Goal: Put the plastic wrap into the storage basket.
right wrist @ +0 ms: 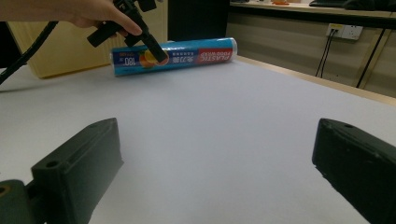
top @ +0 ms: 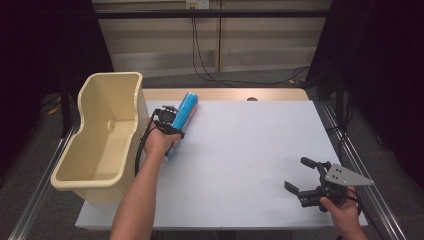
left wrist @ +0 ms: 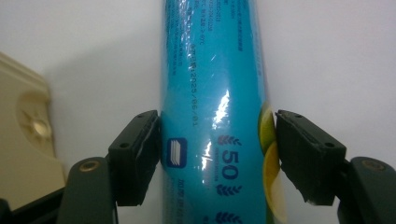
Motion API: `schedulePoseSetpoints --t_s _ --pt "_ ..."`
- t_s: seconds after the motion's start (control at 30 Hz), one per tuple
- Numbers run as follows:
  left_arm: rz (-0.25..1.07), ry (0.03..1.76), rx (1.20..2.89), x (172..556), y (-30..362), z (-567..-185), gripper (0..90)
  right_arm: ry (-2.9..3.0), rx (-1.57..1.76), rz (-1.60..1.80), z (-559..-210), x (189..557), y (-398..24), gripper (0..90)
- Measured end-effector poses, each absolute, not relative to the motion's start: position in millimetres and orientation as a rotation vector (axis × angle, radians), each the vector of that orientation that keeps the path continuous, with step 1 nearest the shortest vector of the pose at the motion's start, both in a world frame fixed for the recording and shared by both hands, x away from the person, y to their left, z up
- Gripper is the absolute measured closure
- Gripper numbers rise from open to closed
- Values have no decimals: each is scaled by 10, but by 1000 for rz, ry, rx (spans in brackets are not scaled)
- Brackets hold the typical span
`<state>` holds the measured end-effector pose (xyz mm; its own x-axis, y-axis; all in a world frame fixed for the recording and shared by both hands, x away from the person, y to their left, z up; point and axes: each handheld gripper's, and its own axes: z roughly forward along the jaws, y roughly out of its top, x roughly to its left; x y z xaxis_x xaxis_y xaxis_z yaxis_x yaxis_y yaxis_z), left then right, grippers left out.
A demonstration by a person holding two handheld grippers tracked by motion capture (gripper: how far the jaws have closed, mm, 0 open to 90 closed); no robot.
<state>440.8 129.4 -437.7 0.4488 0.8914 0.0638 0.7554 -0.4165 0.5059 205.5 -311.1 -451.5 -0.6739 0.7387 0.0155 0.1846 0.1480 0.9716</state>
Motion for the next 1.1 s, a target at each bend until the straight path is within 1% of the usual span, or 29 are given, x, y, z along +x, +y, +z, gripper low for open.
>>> schedulePoseSetpoints --t_s 0.1,0.13,0.17,0.2,0.23,0.27,0.3,0.4,0.43,0.53,0.63,0.7,1.1 --pt "408 1376 2283 4321 1288 -4287 332 1959 877 1552 -4512 2049 -3109 6" --pt "374 1388 2250 4310 1294 -4228 360 1957 877 1551 -4507 2045 -3105 6" --pt "343 1390 2222 4308 1302 -4166 493 1960 873 1547 -4505 2044 -3095 6" --pt "326 1377 2245 4316 1297 -4128 493 1960 873 1547 -4505 2044 -3095 6" --pt "304 1379 2284 4342 1273 -4127 388 1967 870 1542 -4509 2049 -3086 6" --pt "304 1379 2284 4342 1273 -4127 364 1967 870 1542 -4509 2049 -3086 6" --pt "252 1393 2283 4376 1227 -4173 358 1967 868 1542 -4507 2051 -3086 6" --pt "244 1382 2301 4413 1156 -4245 334 1959 867 1547 -4503 2045 -3091 6" --pt "264 1391 2332 4455 1075 -4326 314 1958 871 1545 -4504 2041 -3109 6" --pt "269 1426 2333 4508 1028 -4382 298 1954 878 1546 -4509 2040 -3125 6" --pt "214 1457 2336 4612 1015 -4410 297 1950 884 1555 -4513 2046 -3134 6" --pt "204 1450 2356 4664 1002 -4414 296 1953 877 1552 -4511 2052 -3132 6" --pt "236 1444 2313 4782 969 -4496 291 1950 882 1551 -4512 2060 -3135 6"
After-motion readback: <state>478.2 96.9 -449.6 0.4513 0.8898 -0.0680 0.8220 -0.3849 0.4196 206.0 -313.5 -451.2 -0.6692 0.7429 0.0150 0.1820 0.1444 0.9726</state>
